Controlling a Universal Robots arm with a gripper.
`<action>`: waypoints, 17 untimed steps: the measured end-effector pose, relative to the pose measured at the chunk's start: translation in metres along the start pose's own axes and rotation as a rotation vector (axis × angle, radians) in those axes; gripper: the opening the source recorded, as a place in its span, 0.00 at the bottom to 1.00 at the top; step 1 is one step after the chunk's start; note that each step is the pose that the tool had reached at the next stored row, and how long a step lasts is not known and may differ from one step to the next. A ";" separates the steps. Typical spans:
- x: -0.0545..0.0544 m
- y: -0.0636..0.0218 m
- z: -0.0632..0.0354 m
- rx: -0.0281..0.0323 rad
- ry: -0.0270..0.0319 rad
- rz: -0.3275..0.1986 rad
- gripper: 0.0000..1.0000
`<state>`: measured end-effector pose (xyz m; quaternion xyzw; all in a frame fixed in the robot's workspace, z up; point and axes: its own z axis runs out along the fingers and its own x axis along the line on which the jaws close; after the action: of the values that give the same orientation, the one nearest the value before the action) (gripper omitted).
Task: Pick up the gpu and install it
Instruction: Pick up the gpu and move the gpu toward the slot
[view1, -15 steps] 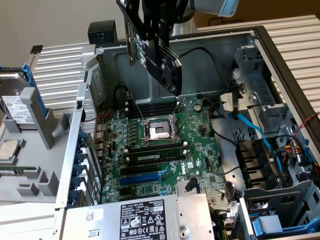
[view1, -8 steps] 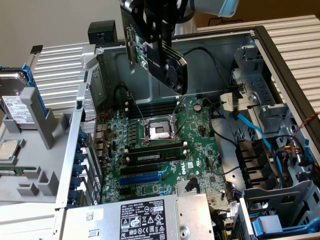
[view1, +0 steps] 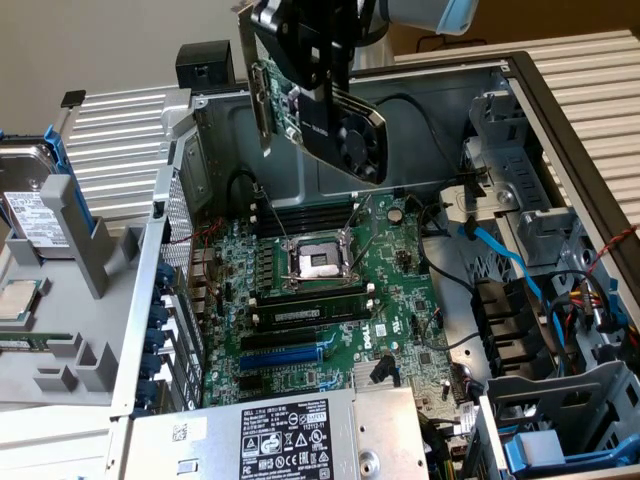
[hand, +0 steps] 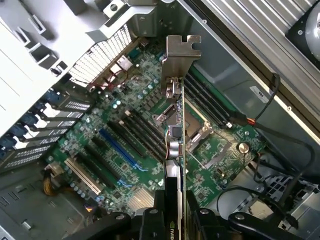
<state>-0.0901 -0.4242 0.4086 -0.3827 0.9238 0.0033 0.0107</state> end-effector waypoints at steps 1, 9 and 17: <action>0.000 0.0000 0.0002 0.0022 -0.0026 -0.018 0.27; 0.000 0.0000 0.0020 0.0182 -0.0219 -0.150 0.27; 0.000 0.0000 0.0035 0.0163 -0.0262 -0.288 0.27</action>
<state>-0.0901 -0.4242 0.4051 -0.5111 0.8591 -0.0008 0.0262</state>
